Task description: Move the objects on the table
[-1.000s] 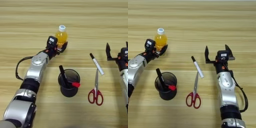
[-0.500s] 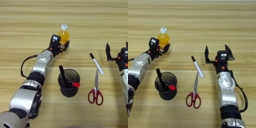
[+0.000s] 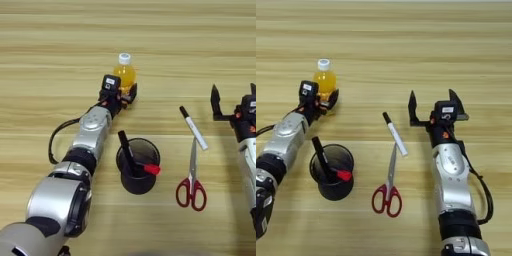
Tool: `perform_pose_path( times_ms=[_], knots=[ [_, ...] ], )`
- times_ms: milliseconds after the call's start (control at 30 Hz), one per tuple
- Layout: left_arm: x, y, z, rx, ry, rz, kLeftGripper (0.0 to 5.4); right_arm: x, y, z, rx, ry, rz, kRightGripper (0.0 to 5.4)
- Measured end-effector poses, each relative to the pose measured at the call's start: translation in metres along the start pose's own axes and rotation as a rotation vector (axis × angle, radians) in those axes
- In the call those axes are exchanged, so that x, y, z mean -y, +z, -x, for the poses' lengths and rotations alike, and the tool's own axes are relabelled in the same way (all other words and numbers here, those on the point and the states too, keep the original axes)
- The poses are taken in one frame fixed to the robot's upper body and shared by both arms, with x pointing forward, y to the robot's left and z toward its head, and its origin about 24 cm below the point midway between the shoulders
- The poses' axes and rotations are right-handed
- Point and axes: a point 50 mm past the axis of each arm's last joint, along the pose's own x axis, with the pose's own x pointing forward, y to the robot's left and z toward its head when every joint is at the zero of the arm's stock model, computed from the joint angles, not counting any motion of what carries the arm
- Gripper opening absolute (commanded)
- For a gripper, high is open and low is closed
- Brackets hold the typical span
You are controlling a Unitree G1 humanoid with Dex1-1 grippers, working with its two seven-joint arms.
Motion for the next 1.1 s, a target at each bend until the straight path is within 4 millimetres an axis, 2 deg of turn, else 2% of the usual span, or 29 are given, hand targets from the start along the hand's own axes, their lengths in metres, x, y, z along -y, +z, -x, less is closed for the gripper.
perform_pose_path(
  times_ms=[300, 700, 733, 800, 900, 1100],
  knots=[
    [0.001, -0.009, 0.003, -0.014, 0.076, -0.002, 3.41, 0.0, 0.001, -0.001, 0.006, 0.002, -0.016, 5.4],
    [0.003, -0.01, 0.001, -0.03, 0.117, -0.003, 3.41, 0.001, 0.004, -0.002, 0.022, 0.0, -0.034, 5.4],
    [0.003, -0.01, 0.001, -0.031, 0.117, -0.002, 3.77, 0.001, 0.004, -0.002, 0.022, 0.001, -0.034, 5.4],
    [0.003, -0.011, 0.001, -0.031, 0.11, 0.0, 3.84, 0.001, 0.004, -0.002, 0.022, 0.001, -0.034, 5.4],
    [0.005, -0.02, 0.005, -0.077, 0.103, 0.013, 4.26, 0.001, 0.004, -0.003, 0.023, 0.001, -0.034, 5.4],
    [0.006, -0.021, 0.005, -0.08, 0.095, 0.015, 4.92, 0.002, 0.005, -0.003, 0.025, 0.0, -0.034, 5.4]
  ],
)
